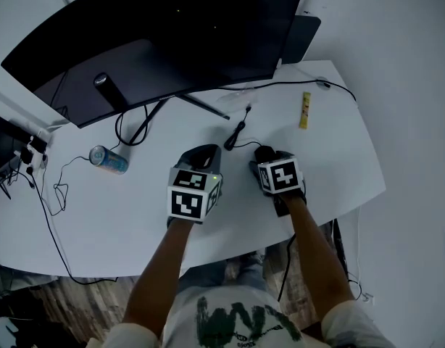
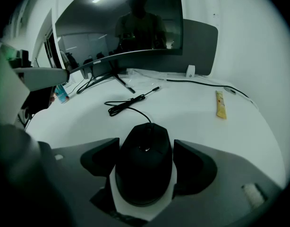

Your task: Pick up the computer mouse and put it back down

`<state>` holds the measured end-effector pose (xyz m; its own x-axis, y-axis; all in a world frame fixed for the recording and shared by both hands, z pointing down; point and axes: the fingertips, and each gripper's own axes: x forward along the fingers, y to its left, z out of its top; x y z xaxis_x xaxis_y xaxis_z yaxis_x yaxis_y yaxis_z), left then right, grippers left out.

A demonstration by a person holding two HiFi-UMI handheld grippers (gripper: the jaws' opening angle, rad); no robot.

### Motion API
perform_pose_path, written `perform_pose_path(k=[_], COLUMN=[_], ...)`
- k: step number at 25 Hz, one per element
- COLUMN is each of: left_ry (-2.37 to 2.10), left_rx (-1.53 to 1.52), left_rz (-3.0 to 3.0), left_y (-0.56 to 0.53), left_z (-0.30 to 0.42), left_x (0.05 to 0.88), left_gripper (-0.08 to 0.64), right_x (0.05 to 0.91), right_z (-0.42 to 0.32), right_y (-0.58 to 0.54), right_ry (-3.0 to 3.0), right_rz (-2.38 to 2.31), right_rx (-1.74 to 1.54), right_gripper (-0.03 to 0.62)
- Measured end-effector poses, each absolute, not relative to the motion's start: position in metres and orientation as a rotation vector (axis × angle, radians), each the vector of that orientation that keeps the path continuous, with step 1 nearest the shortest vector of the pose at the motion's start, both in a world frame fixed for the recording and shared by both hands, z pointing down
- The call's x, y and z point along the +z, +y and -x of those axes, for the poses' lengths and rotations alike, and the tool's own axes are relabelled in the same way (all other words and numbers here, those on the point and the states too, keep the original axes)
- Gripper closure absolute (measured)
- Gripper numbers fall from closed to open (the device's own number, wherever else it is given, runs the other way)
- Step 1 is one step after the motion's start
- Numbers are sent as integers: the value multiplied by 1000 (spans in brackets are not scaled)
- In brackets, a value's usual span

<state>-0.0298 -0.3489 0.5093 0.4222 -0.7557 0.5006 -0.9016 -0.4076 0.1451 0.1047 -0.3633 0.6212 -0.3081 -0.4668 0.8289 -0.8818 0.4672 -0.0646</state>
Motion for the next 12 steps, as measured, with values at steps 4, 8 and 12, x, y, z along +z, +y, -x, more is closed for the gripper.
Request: perform_pose_path(k=[4, 8, 12], left_ry=[-1420, -1433, -1466], left_rx=[518, 519, 505], left_rz=[-2291, -2294, -2303], left_y=[-346, -339, -337], left_z=[28, 24, 24], left_x=[505, 497, 482], left_gripper=[558, 558, 558], right_x=[621, 623, 615], right_z=[-106, -108, -110], right_y=[-366, -363, -358], right_ry=[-1933, -1933, -1940], right_rz=[-1136, -1128, -1129], right_rx=[686, 692, 700], right_gripper=[265, 272, 275])
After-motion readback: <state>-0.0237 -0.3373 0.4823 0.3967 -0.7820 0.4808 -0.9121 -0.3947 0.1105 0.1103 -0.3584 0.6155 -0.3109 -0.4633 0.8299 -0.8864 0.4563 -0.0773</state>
